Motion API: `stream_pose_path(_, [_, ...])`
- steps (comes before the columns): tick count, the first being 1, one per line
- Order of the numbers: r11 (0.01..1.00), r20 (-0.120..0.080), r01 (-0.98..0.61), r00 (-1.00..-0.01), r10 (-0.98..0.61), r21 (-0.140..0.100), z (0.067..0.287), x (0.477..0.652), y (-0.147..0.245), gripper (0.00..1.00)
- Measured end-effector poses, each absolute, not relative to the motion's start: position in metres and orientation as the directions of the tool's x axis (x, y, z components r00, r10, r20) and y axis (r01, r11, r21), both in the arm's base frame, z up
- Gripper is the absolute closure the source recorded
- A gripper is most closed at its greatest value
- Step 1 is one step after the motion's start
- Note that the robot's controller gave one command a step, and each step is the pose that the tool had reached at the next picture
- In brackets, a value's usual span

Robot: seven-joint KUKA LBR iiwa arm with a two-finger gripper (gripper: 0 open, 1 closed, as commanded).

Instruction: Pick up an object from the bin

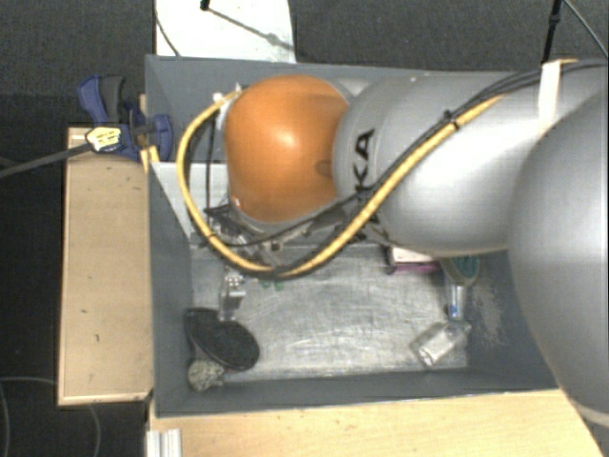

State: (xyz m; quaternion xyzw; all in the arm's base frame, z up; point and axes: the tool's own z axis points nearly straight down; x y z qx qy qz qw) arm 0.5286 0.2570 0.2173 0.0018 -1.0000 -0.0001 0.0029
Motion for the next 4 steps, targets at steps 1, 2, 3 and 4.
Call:
stream_pose_path(1, [0.961,0.003,-0.277,-0.961,-0.277,0.0,0.11,0.506,0.248,0.0])
stream_pose_path(2, [0.963,-0.002,-0.27,-0.963,-0.27,0.001,0.113,0.507,0.248,1.0])
stream_pose_path(3, [0.842,-0.037,-0.539,-0.841,-0.539,0.0,0.103,0.558,0.234,1.0])
stream_pose_path(4, [0.751,-0.012,-0.66,-0.751,-0.66,-0.005,0.229,0.561,0.213,1.0])
